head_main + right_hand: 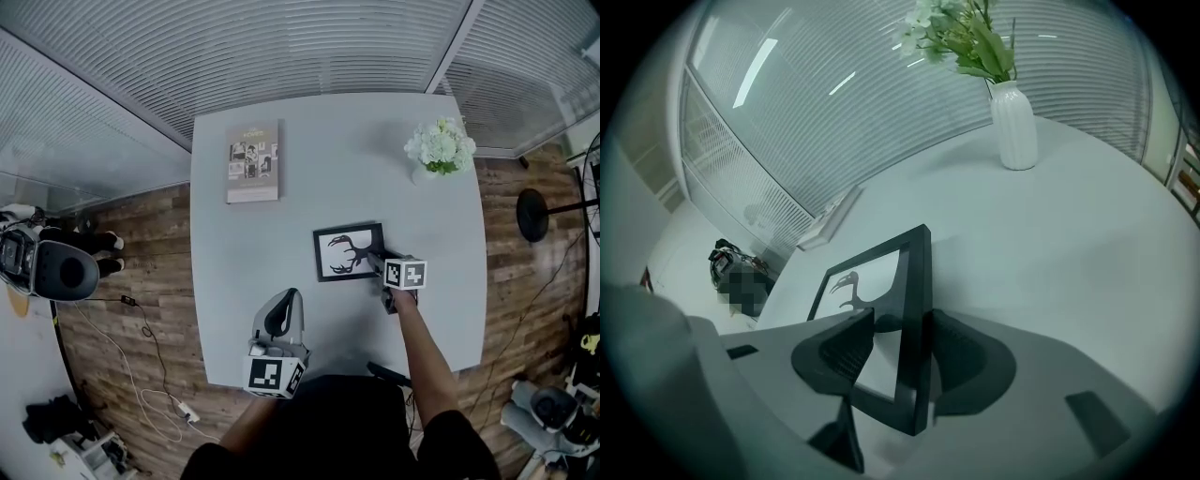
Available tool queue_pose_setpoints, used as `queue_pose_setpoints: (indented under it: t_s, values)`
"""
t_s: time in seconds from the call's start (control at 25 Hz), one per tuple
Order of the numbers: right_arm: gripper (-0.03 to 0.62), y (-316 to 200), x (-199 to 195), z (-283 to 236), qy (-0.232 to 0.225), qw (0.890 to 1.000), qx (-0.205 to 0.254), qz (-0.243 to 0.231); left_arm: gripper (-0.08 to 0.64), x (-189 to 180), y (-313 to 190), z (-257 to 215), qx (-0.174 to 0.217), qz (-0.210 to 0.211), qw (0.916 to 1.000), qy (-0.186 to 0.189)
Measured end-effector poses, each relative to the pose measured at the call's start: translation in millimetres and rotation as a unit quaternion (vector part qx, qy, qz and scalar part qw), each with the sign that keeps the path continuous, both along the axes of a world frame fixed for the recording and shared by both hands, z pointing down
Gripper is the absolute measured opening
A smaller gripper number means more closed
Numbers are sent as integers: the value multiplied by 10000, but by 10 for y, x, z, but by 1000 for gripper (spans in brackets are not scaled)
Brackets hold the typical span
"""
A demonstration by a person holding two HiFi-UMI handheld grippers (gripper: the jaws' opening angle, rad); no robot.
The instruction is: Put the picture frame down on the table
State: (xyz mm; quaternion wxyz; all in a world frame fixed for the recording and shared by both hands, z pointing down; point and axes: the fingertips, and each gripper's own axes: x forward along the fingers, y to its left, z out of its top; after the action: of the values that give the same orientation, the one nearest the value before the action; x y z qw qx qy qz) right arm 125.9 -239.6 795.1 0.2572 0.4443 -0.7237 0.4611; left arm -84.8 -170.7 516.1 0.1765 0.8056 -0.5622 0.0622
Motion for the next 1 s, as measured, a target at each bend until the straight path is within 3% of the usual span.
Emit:
queue_pose_setpoints:
  t_s: [0.36,0.84,1.0]
  values:
    - [186,18,30,91,266,9996,51,89,17,-19,3,21,-30,-41,10000,-23]
    - [195,46,5,134,1131,9928,322,-221,15,-9,14,2,37,-69,10000,-42]
    - [195,35,-5,135,1175,9922,323,-267,15,-2,15,22,2,-64,10000,-28]
